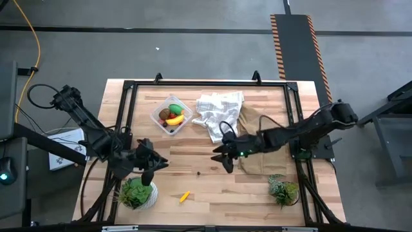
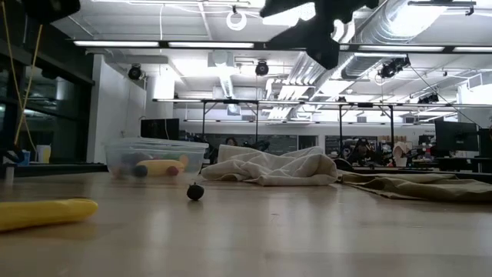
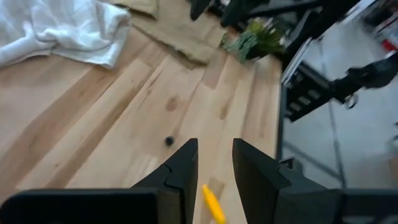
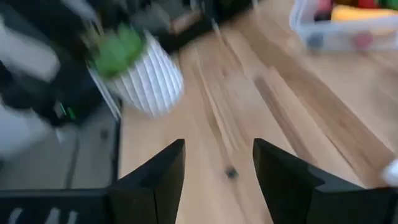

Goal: Pick and placing Produce into tupperware
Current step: Put the blue blueberry into the transparent bin

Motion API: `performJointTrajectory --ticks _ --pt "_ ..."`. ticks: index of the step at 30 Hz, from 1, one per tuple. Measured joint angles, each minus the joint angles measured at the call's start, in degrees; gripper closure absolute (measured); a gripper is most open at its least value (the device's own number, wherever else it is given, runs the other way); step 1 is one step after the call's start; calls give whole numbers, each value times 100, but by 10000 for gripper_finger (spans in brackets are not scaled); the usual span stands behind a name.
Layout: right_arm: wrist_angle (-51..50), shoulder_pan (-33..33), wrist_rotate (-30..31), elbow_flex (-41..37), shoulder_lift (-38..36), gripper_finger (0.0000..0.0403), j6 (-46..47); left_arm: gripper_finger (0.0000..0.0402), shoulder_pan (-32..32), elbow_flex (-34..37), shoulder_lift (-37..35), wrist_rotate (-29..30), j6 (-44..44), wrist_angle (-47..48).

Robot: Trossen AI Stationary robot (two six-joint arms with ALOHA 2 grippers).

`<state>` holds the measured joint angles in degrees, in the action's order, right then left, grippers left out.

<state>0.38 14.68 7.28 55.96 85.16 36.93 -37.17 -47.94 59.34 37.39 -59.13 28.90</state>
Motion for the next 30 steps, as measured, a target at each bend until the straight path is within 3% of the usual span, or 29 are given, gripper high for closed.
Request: performJointTrajectory --ticks 4,10,13,17,22,27,30 --pt "1270 429 1229 -477 -21 224 451 318 -370 0 6 416 -166 -166" --pt "1597 1181 3565 -627 14 224 585 318 -706 0 4 817 -226 -212" --pt "1579 1565 4348 -624 75 224 338 319 -758 0 4 945 -217 -216" --pt "1493 1911 4780 -620 329 224 405 318 -752 0 4 1156 -130 -214" --pt "1495 2039 4777 -576 860 224 723 321 -748 0 4 1787 13 -190" --pt "1313 2177 4618 -111 1613 224 172 321 -748 0 4 2411 270 -188" --pt "1218 2253 4751 -6 1981 224 438 323 -748 0 4 2579 457 -182"
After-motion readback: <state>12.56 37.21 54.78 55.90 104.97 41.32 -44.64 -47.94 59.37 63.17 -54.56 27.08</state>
